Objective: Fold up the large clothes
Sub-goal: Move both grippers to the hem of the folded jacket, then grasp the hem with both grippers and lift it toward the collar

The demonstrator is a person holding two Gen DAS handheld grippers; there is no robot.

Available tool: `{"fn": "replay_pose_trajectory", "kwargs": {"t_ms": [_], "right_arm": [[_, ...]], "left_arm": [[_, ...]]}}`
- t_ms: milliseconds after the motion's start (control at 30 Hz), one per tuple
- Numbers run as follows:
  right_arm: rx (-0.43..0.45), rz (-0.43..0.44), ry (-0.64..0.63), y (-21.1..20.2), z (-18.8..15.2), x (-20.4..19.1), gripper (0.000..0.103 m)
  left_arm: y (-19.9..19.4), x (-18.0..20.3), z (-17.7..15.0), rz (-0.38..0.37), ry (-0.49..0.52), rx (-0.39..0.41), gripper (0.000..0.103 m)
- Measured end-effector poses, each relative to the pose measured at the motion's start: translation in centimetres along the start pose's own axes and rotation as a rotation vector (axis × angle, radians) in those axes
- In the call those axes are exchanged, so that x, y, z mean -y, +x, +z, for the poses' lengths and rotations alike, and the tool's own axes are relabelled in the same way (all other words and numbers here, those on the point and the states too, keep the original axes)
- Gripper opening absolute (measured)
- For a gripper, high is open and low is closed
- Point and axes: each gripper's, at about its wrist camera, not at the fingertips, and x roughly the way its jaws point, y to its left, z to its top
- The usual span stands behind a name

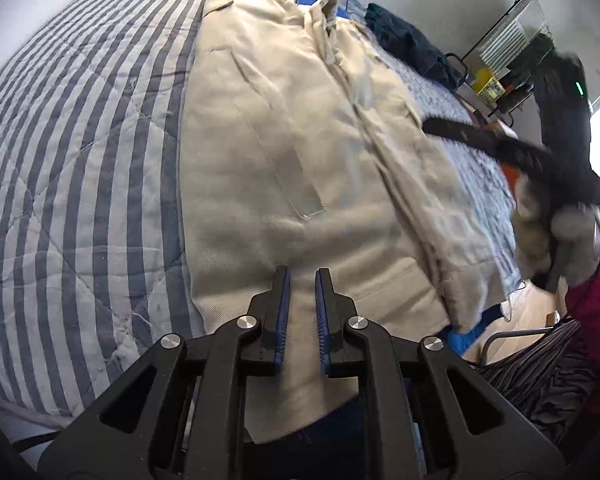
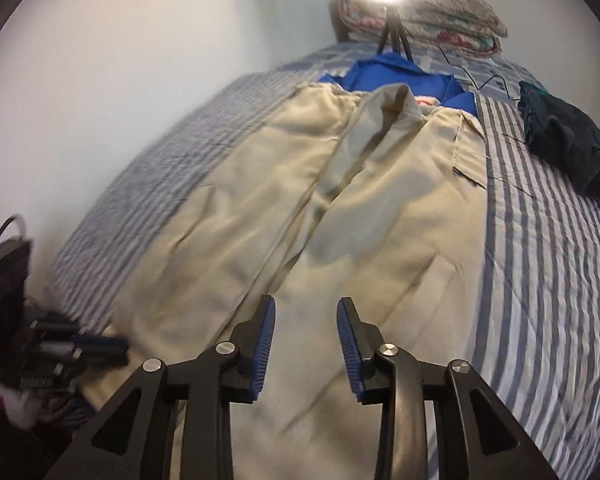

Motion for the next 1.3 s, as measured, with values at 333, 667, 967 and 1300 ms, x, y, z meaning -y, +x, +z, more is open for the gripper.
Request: {"fn": "replay_pose_trajectory", "kwargs": {"t_ms": [333, 667, 967, 1300], "right_arm": [[-0.1, 0.096, -0.099, 0.5, -7.5, -6.4, 0.033], [-0.097, 0.092, -0.058, -1.8, -6.6, -5.3, 0.056], [-0.046, 0.126, 0.266, -7.5, -9.2, 5.7, 0.07], [-0.127, 0.355, 0.456, -3.8, -12.4, 9.2, 0.06]], "left_arm": [[-0.5, 1.5, -1.4, -0.015, 0.074, -0.002, 0.011], [-2.0, 0.2, -1.0, -0.086, -0.008, -0.013, 0.054], [-3.6, -8.0, 0.2, -0.158, -0.341, 0.02, 0.068], [-1.2, -8.9, -0.6, -0.235, -0.402, -0.048, 0.067]]}}
